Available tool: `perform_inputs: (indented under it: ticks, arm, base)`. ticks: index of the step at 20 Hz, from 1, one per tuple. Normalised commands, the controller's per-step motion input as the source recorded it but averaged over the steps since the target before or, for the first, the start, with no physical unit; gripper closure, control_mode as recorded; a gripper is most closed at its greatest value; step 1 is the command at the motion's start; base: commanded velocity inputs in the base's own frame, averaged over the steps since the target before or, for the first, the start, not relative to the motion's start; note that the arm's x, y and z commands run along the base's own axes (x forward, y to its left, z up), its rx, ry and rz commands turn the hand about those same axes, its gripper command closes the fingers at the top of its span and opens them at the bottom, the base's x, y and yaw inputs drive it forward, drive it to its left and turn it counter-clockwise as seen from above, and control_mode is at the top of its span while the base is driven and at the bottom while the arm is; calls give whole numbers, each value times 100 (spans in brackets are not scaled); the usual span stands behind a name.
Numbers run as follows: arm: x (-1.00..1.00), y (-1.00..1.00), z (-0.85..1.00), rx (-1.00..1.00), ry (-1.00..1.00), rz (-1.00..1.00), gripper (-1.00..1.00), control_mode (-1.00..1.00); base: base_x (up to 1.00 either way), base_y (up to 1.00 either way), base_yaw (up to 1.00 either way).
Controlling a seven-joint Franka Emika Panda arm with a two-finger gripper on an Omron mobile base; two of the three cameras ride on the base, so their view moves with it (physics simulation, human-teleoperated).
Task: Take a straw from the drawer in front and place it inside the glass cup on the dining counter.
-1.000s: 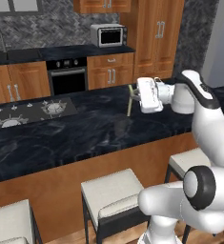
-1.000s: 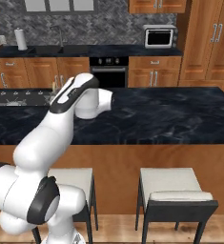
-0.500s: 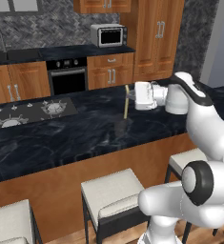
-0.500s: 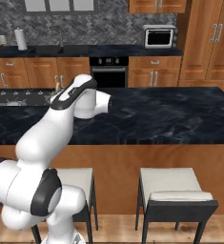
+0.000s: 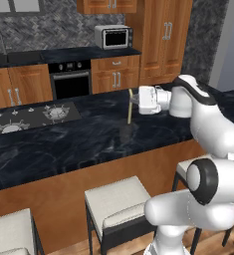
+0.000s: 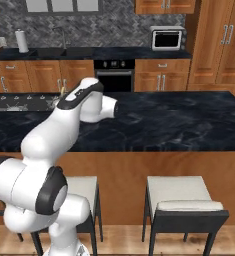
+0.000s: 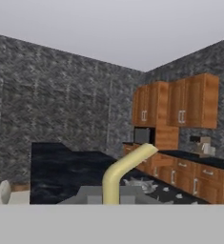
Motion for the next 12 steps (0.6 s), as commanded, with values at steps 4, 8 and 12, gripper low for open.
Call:
perform_inputs:
  ticks: [4, 8, 12]
  arm:
    - [25, 0, -1, 1, -1, 0, 100, -100]
    - [21, 0, -10, 3, 0, 0, 100, -100]
    - [9, 0, -21, 3, 0, 0, 100, -100]
  base:
    - [0, 0, 0]
    - [0, 0, 0]
    - [0, 0, 0]
